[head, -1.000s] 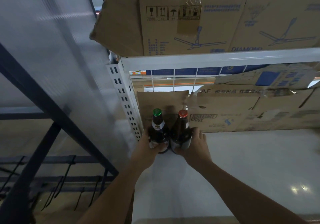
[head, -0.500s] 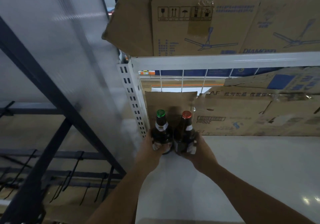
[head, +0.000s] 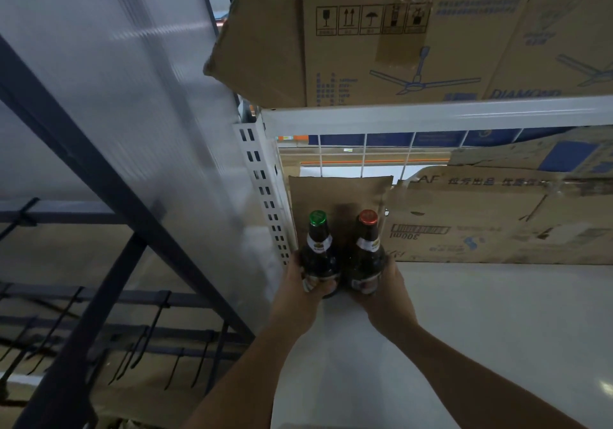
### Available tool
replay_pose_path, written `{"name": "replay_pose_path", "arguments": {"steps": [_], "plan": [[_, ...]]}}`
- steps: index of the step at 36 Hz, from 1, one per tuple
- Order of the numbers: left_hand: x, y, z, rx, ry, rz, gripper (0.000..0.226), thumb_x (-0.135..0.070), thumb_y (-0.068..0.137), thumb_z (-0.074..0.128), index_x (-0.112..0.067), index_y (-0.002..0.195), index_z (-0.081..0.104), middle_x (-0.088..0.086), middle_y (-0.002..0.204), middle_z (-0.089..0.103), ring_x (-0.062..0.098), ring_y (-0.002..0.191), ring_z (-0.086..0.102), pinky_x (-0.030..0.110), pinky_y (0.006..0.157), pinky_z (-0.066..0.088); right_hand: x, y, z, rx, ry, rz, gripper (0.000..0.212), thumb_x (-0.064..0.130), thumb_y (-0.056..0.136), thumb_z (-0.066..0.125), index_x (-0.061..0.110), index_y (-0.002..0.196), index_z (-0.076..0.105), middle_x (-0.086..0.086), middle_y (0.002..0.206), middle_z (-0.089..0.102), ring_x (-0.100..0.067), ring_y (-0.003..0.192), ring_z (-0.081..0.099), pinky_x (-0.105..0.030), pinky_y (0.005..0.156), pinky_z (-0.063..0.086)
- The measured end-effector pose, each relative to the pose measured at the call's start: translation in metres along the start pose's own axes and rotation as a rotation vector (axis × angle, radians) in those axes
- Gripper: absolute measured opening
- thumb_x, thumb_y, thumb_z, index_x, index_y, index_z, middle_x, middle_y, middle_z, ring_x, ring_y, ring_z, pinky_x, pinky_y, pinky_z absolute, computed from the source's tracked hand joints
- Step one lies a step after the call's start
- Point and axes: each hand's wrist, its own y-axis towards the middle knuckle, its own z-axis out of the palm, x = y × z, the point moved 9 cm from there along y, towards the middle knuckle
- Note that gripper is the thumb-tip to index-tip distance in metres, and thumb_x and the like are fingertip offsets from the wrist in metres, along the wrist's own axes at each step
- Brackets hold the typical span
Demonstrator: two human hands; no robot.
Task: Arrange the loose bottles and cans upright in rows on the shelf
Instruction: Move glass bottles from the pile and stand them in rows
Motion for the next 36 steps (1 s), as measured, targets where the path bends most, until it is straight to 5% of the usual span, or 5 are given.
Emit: {"name": "replay_pose_path", "arguments": {"steps": [8, 18, 27, 32, 36], "plan": [[0.007, 0.006, -0.003, 0.034, -0.009, -0.006, 0.066, -0.037, 0.081, 0.08, -0.075, 0.115, 0.039, -0.027, 0.131, 0.059, 0.009, 0.131, 0.054, 0.051, 0.113, 0.043, 0.004, -0.01, 0.006, -0.125, -0.032, 0.079, 0.069, 0.021, 0.079, 0.084, 0.017, 0.131, 0.039, -0.002, 0.125, 0.046, -0.026, 0.117, 0.042, -0.041, 0.091, 0.044], [0.007, 0.006, -0.001, 0.033, -0.055, 0.016, 0.058, -0.035, 0.082, 0.08, -0.067, 0.116, 0.044, -0.03, 0.125, 0.061, 0.002, 0.127, 0.055, 0.045, 0.113, 0.045, 0.009, -0.013, 0.003, -0.133, -0.022, 0.069, 0.076, 0.035, 0.076, 0.089, 0.023, 0.133, 0.039, 0.012, 0.114, 0.038, -0.017, 0.112, 0.041, -0.04, 0.091, 0.046], [0.017, 0.008, -0.003, 0.016, -0.018, 0.015, 0.065, -0.039, 0.082, 0.079, -0.05, 0.136, 0.043, -0.026, 0.131, 0.06, 0.006, 0.13, 0.054, 0.05, 0.112, 0.045, 0.01, -0.017, 0.004, -0.099, -0.041, 0.149, 0.069, 0.035, 0.078, 0.083, 0.022, 0.13, 0.04, -0.003, 0.124, 0.048, -0.032, 0.119, 0.053, -0.05, 0.096, 0.051], [0.019, 0.015, 0.001, 0.017, -0.065, 0.053, 0.07, -0.035, 0.078, 0.082, -0.05, 0.136, 0.045, -0.019, 0.132, 0.063, 0.011, 0.126, 0.058, 0.05, 0.107, 0.048, -0.018, 0.004, 0.016, 0.0, -0.005, 0.141, 0.107, 0.064, 0.046, 0.098, 0.034, 0.136, 0.046, 0.008, 0.13, 0.057, -0.016, 0.117, 0.062, -0.046, 0.092, 0.058], [0.02, 0.017, 0.003, 0.067, -0.058, 0.068, 0.068, -0.034, 0.081, 0.082, -0.047, 0.136, 0.044, -0.013, 0.133, 0.063, 0.016, 0.125, 0.06, 0.054, 0.103, 0.051, 0.015, -0.023, -0.006, 0.029, -0.087, 0.144, 0.097, 0.024, 0.071, 0.091, 0.014, 0.146, 0.031, -0.012, 0.141, 0.042, -0.033, 0.128, 0.052, -0.046, 0.103, 0.049]]}}
